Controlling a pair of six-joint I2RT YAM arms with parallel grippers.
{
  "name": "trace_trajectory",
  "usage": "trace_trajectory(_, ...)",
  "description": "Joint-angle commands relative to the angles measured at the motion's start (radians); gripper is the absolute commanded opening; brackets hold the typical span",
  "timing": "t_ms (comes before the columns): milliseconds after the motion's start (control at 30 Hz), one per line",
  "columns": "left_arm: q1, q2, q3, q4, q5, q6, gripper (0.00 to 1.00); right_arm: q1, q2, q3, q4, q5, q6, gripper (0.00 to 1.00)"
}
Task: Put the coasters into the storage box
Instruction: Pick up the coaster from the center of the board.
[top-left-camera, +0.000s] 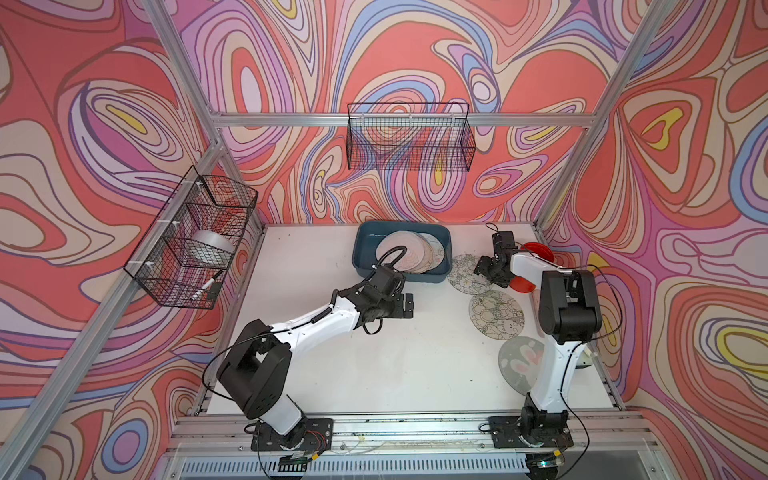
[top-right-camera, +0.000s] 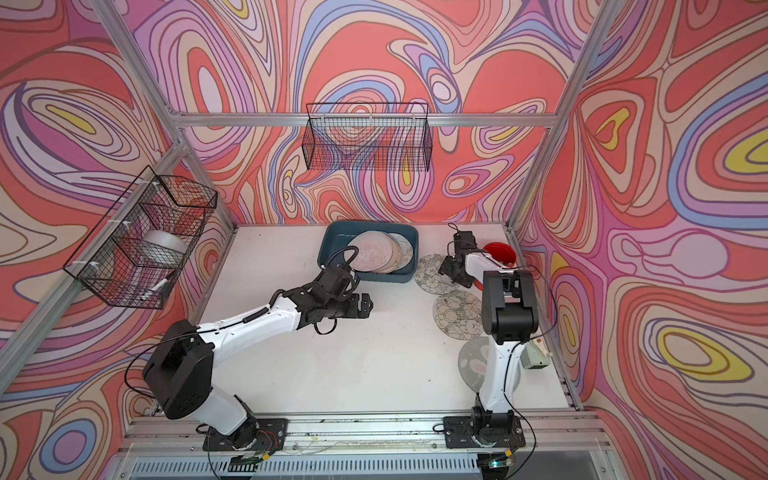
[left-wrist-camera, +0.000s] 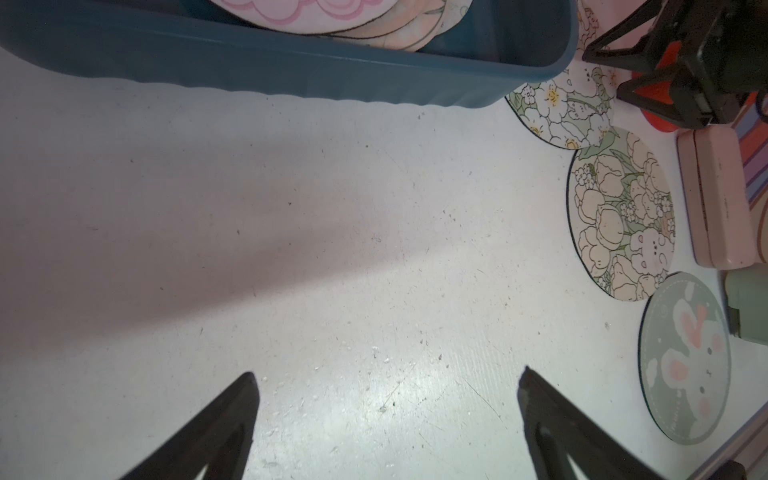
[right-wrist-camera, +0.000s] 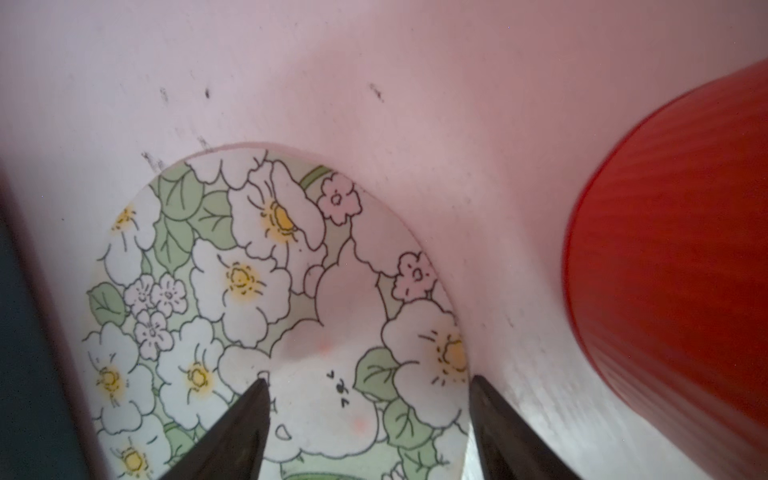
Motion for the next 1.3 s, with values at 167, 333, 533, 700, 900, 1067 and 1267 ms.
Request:
trace_trajectory(167, -0.006, 0.024, 0.02, -0.014, -0.02, 0.01, 0.98, 0.001, 0.124, 0.049, -0.14, -0.057, -0.013, 0.68)
trace_trajectory(333, -0.006, 0.026, 0.016, -0.005, -0.018, 0.013, 0.98, 0.008, 0.162, 0.084, -0.201, -0.04, -0.03, 0.64)
trace_trajectory(533, -0.006, 0.03, 0.01, -0.005, -0.022, 0.025, 0.98, 0.027, 0.205, 0.133, -0.256, -0.025, -0.044, 0.53)
trace_trajectory(700, -0.006, 0.029, 0.005, -0.005, -0.03, 0.038, 0.98, 0.047, 0.239, 0.164, -0.282, -0.022, -0.044, 0.36)
trace_trajectory(900, -0.006, 0.026, 0.003, -0.012, -0.043, 0.052, 0.99, 0.055, 0.255, 0.182, -0.295, -0.017, -0.037, 0.07)
trace_trajectory(1067, -0.006, 0.025, 0.003, -0.008, -0.042, 0.059, 0.99, 0.058, 0.232, 0.171, -0.278, -0.029, -0.036, 0.0)
trace_trajectory(1267, -0.006, 0.012, -0.003, 0.016, -0.034, 0.097, 1.0, 0.061, 0.105, 0.088, -0.179, -0.07, -0.029, 0.0)
